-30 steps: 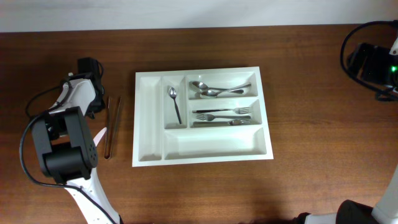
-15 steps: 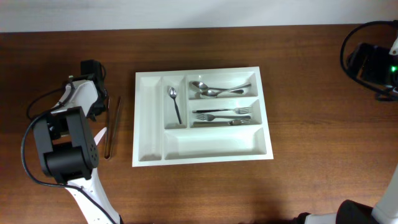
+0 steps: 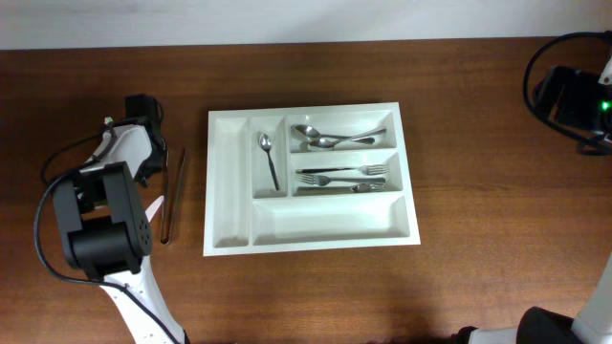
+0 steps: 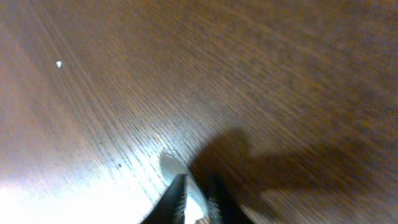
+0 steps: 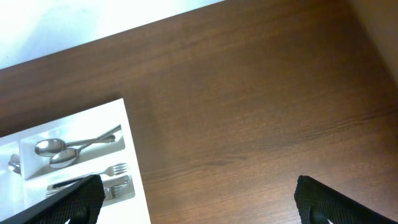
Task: Pack container
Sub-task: 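Grasp the second small spoon with the left gripper, then place the second spoon beside the first in the left-middle compartment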
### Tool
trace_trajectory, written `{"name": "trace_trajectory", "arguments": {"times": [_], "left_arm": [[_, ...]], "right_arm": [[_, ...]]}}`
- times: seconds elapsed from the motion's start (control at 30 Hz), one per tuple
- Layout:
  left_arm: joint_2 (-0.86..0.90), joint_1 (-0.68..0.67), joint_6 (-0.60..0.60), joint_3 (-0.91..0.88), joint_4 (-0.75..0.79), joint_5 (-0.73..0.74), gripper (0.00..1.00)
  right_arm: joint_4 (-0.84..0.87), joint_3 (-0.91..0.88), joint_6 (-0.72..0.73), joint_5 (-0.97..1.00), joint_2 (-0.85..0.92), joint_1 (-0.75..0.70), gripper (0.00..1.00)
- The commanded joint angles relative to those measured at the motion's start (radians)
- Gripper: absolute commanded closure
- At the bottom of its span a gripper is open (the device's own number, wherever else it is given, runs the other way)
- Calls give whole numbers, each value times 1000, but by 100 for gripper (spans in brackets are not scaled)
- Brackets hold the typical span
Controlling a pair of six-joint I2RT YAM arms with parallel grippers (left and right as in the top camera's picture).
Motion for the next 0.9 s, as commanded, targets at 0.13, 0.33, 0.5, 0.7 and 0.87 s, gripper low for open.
{"name": "trace_trajectory", "arguments": {"times": [0.13, 0.33, 0.5, 0.7, 0.87], "left_arm": [[108, 10, -5, -33, -18, 31, 98], [69, 8, 24, 28, -150, -70, 98], [-45, -29, 89, 120, -236, -116, 98], [-282, -149, 337, 222, -223, -105, 98], [-459, -309, 426, 243, -174, 6, 98]], "right_arm": [[-1, 9, -3, -8, -13, -3, 1], [-1, 9, -3, -8, -13, -3, 1], [-1, 9, -3, -8, -13, -3, 1], [-1, 9, -3, -8, -13, -3, 1], [-1, 9, -3, -8, -13, -3, 1]]}}
